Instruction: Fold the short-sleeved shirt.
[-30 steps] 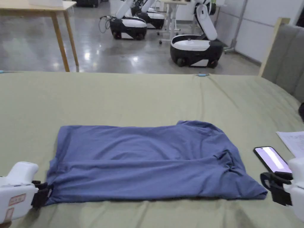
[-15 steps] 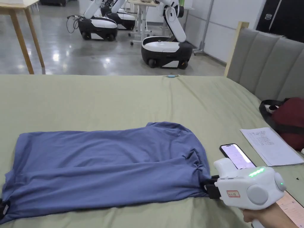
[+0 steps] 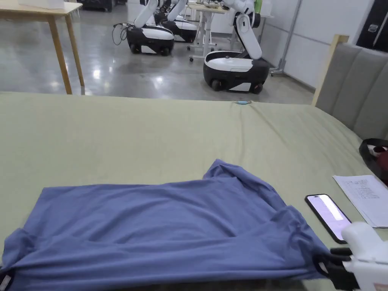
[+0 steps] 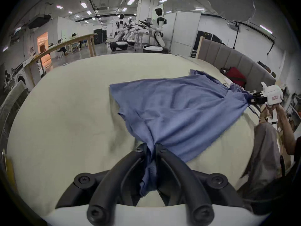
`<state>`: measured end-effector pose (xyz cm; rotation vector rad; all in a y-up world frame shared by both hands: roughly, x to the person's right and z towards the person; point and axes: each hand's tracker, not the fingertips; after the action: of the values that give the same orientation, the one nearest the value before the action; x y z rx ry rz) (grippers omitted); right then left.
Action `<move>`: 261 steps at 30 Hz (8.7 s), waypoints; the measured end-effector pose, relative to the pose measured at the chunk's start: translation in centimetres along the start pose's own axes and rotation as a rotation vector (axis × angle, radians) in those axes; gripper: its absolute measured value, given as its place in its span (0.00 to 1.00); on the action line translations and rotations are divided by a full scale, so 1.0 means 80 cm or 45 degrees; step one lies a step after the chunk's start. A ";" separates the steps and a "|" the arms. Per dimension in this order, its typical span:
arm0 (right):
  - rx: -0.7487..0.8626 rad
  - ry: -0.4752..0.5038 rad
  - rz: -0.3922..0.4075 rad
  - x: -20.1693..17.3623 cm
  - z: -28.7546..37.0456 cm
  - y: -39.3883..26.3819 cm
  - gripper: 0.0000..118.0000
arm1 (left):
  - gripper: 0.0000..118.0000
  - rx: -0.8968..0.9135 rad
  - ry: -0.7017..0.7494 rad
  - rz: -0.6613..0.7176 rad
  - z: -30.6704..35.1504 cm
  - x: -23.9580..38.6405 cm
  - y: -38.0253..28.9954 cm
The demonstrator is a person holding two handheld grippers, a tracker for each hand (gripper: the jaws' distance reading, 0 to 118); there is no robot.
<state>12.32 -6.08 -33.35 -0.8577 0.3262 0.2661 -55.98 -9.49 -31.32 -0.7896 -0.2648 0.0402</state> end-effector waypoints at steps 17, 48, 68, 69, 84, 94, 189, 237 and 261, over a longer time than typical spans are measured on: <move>-0.053 -0.183 0.070 -0.013 -0.008 -0.080 0.91 | 0.97 -0.096 0.094 0.026 -0.002 -0.003 -0.088; 0.588 -0.210 -0.165 -0.098 0.182 -0.033 0.01 | 0.98 -0.134 0.219 -0.124 -0.148 -0.076 0.205; 0.582 -0.164 -0.030 -0.050 0.119 0.056 0.03 | 0.01 -0.161 0.117 -0.222 -0.224 -0.058 0.168; 0.579 -0.173 -0.006 -0.036 0.095 0.081 0.16 | 0.01 -0.156 0.117 -0.221 -0.225 -0.061 0.171; -0.239 -0.093 -0.032 0.088 -0.278 0.222 0.77 | 0.01 -0.166 0.107 -0.169 -0.217 -0.040 0.154; -0.206 -0.029 0.069 0.075 -0.280 0.221 0.00 | 0.01 -0.181 0.116 -0.157 -0.224 -0.047 0.156; 0.659 0.003 -0.200 -0.128 0.220 -0.069 0.00 | 0.07 -0.177 -0.604 0.449 -0.119 -0.074 -0.077; 0.598 -0.011 -0.148 -0.115 0.216 -0.071 0.01 | 0.07 0.020 -0.708 0.512 -0.006 0.091 0.062; 0.566 -0.041 -0.055 -0.104 0.240 -0.108 0.01 | 1.00 -0.342 -0.728 0.548 -0.197 0.284 0.026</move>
<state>11.11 2.55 -12.48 -0.4213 0.3208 0.1573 -29.92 -15.96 -38.40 -1.0830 -0.6454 0.6541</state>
